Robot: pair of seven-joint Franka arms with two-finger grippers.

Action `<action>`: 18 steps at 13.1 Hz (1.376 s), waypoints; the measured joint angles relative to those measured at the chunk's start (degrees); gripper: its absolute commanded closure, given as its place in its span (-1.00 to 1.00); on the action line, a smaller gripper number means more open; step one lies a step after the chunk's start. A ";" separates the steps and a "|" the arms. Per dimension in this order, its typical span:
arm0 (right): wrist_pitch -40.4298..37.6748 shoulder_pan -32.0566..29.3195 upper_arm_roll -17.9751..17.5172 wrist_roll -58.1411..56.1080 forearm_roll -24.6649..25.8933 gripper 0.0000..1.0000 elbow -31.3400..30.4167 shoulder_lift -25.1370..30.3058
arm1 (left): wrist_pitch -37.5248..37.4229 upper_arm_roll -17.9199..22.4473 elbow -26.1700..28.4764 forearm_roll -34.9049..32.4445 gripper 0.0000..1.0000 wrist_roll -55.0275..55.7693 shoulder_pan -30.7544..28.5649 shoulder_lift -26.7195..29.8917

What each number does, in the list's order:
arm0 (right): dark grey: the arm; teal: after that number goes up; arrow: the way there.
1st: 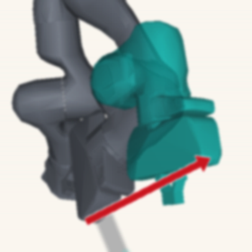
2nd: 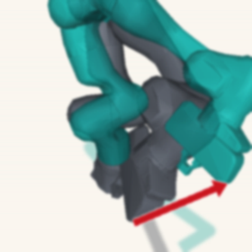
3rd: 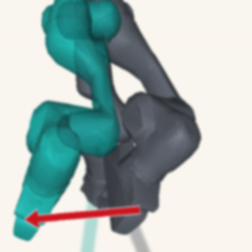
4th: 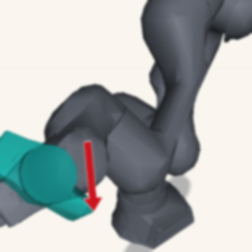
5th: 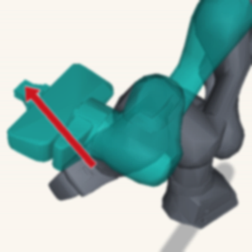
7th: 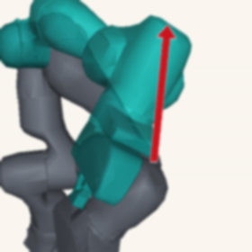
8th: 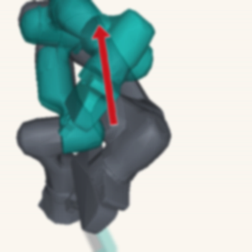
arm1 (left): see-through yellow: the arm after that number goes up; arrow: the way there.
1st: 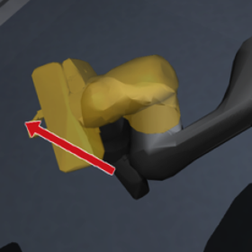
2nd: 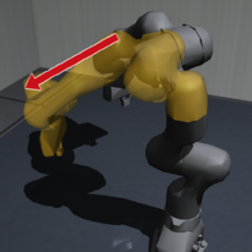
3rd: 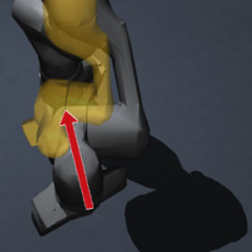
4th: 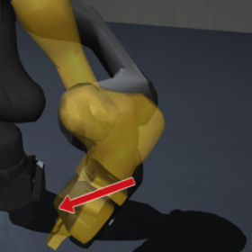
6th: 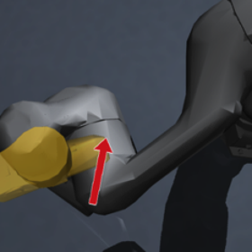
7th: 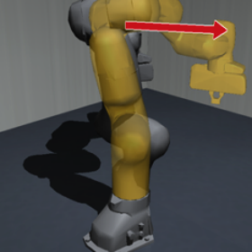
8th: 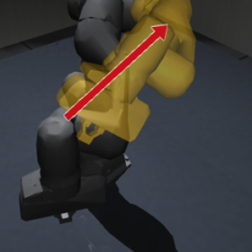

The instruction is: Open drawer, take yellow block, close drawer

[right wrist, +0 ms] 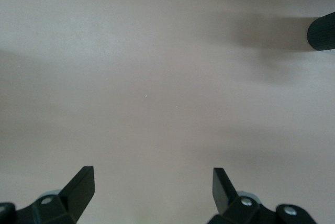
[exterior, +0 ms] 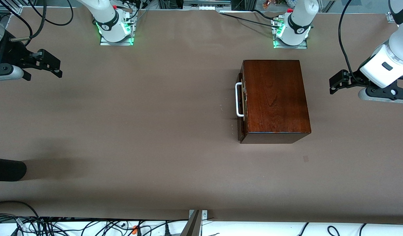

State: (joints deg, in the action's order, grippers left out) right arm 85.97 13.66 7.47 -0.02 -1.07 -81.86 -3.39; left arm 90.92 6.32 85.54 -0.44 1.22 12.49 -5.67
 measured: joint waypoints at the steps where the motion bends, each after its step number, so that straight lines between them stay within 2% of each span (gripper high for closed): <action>1: 0.00 0.00 0.00 0.00 0.00 -1.00 0.00 0.00 | 0.00 0.00 0.00 0.00 -1.00 0.00 0.00 0.00; 13: -0.12 -0.07 0.39 0.00 0.00 -1.00 0.00 0.00 | 0.00 -0.14 -0.06 0.00 -1.00 1.33 0.04 0.01; 18: -0.13 -0.07 0.39 -0.01 0.00 -1.00 0.00 0.00 | 0.00 -4.07 -0.24 0.03 -1.00 5.93 0.20 0.08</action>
State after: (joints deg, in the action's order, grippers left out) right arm 85.84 13.60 7.86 -0.03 -1.07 -81.86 -3.39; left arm 90.92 2.25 85.30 -0.42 7.15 12.69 -5.59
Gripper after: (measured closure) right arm 0.000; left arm 0.000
